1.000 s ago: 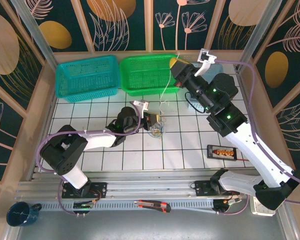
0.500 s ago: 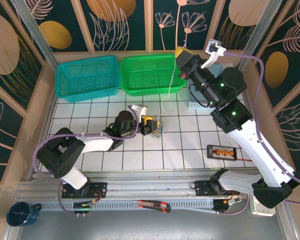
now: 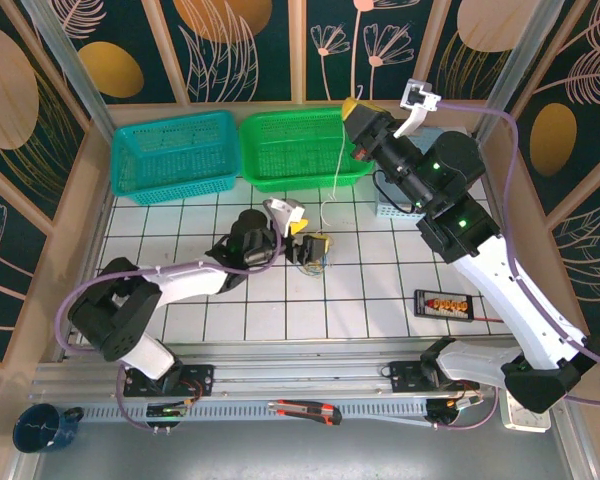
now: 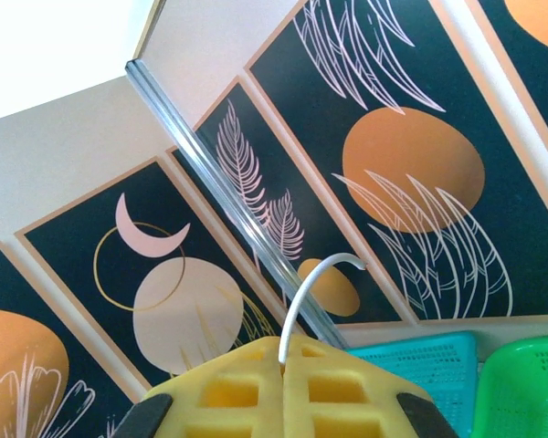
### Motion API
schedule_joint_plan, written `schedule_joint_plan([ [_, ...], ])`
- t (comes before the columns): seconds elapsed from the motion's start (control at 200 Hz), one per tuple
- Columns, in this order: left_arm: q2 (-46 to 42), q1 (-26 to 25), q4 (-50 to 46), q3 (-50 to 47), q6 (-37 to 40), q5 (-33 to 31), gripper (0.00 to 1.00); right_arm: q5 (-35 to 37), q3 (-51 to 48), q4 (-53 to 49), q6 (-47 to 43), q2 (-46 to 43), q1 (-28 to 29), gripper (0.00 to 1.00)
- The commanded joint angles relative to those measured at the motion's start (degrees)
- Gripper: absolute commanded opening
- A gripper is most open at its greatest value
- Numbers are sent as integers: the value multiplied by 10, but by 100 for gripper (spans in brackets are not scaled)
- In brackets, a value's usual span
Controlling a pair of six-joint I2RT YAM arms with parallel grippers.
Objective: Untangle the cables
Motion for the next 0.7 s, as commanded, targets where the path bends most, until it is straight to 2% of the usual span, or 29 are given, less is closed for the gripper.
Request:
schedule_joint_plan([
  [0.0, 31, -1, 8, 41, 17, 28, 94, -19, 2, 20, 9, -1, -4, 0],
  [0.155, 70, -1, 30, 82, -1, 42, 92, -26, -15, 30, 21, -4, -4, 0],
  [0.23, 91, -1, 32, 90, -6, 36, 82, -28, -18, 32, 22, -6, -4, 0],
  [0.275, 98, -1, 34, 91, -8, 30, 69, -28, -16, 29, 19, -8, -3, 0],
  [0.335, 104, -1, 47, 81, -18, 16, 28, -25, -5, 22, 12, -7, -5, 0],
  [0.355, 105, -1, 56, 76, -24, 10, 17, -24, 1, 19, 8, -7, -5, 0],
  [0.41, 103, -1, 79, 56, -35, -5, 1, -21, 21, 7, -6, -6, -8, 0],
  [0.52, 99, -1, 94, 27, -45, -21, 0, 0, 62, -4, -35, -12, -34, 0],
  [0.696, 90, -1, 102, 0, -54, -29, 0, -4, 85, 11, -24, -24, -93, 0],
])
